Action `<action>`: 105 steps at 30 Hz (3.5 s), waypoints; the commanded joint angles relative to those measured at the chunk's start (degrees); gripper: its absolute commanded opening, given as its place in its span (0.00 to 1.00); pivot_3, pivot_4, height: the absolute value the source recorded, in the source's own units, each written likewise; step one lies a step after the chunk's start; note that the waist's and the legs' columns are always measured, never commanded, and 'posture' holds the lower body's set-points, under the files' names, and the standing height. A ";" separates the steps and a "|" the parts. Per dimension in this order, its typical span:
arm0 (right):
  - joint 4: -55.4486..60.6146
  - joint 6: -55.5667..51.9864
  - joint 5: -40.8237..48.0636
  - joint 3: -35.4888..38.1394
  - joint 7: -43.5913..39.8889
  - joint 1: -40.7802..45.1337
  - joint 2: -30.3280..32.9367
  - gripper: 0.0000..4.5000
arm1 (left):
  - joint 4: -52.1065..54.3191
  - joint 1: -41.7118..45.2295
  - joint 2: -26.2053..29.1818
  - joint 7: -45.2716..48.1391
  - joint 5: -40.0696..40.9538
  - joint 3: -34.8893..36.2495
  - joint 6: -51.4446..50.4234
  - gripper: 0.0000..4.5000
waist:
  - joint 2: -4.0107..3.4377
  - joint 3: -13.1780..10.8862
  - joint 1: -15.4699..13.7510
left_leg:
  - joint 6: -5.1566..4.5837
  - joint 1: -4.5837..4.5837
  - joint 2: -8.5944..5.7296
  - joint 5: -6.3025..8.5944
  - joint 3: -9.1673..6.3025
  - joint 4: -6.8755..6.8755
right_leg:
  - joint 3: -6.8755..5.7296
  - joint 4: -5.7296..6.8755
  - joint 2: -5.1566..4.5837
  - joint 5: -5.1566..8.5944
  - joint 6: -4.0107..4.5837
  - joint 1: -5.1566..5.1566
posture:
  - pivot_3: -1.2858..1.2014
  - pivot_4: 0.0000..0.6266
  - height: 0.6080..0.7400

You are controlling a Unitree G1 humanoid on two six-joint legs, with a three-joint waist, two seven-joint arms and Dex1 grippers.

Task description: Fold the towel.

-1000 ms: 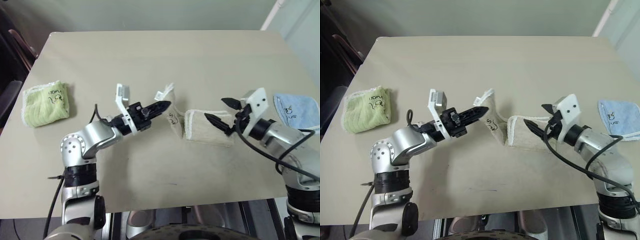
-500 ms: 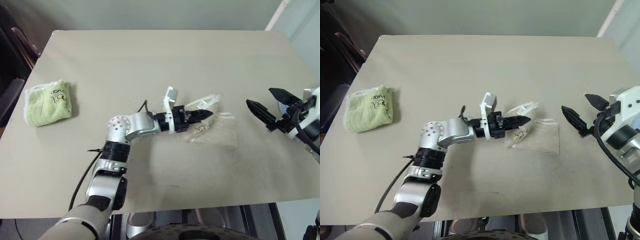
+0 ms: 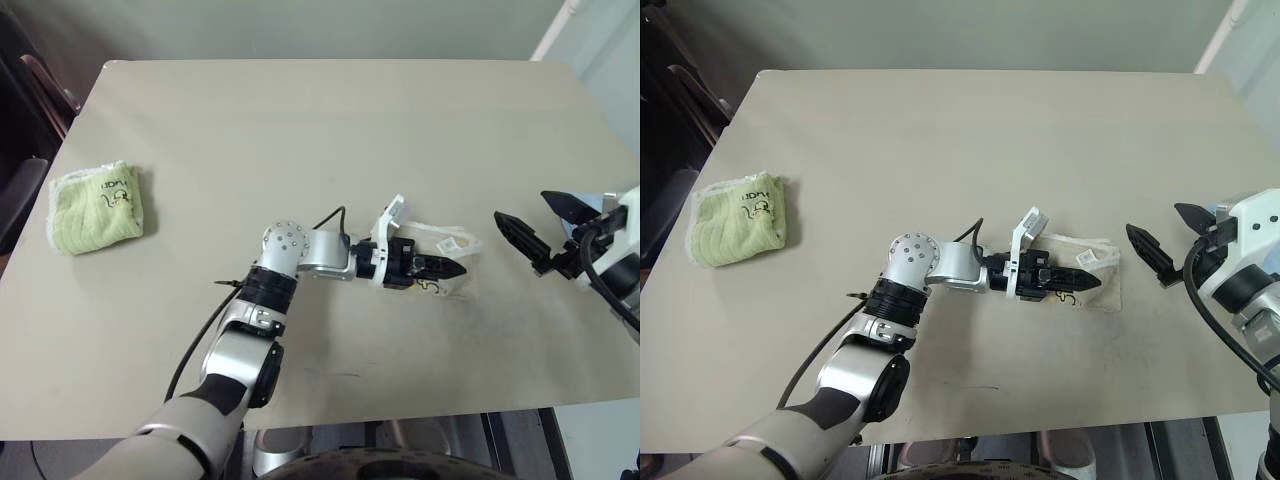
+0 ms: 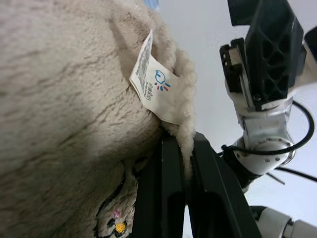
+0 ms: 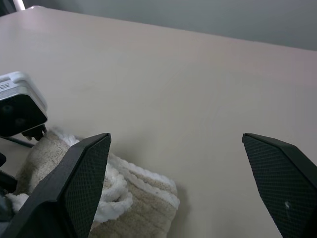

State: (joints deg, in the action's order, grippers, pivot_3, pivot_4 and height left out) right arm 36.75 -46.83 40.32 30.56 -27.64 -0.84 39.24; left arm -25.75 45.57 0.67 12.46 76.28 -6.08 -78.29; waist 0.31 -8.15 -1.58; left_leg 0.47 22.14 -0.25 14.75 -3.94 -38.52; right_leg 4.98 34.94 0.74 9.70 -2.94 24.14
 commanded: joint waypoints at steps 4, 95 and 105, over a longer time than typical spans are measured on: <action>2.63 0.32 0.40 0.62 1.43 0.21 1.29 1.00 | 0.68 0.41 -2.92 8.77 -10.01 -1.29 2.13 0.48 | 0.00 0.00 -0.10 | -0.10 0.00 0.00 0.06 0.00 -0.13 | 0.01 0.00 -0.01 -0.02 -0.06 -0.07 | 0.52 0.24 1.00; -20.04 -13.08 22.41 -4.42 -3.36 4.60 5.43 0.99 | 19.35 -19.74 10.72 45.80 -56.82 -3.64 65.50 1.00 | -0.34 0.37 0.01 | -0.67 0.79 0.14 1.00 -0.22 -0.69 | 0.01 -0.23 -0.19 -0.07 0.25 0.29 | 0.52 0.24 1.00; -30.38 -18.37 19.92 -7.82 -9.80 6.69 10.19 0.99 | 26.21 -26.12 17.60 44.96 -53.46 0.91 63.25 1.00 | -0.36 0.37 0.20 | -1.16 0.75 0.15 1.28 -0.21 -0.71 | 0.02 0.07 -0.13 -0.04 0.46 0.45 | 0.52 0.24 1.00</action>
State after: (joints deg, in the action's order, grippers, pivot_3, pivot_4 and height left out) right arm 6.78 -65.73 61.51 23.29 -35.17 5.37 48.12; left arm -2.06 19.93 17.86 58.01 22.34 -5.81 -15.20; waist -0.05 -7.77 -1.38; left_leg -0.70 22.89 -0.10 16.04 -4.15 -39.25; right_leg 5.00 35.01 0.60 9.65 -2.46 24.58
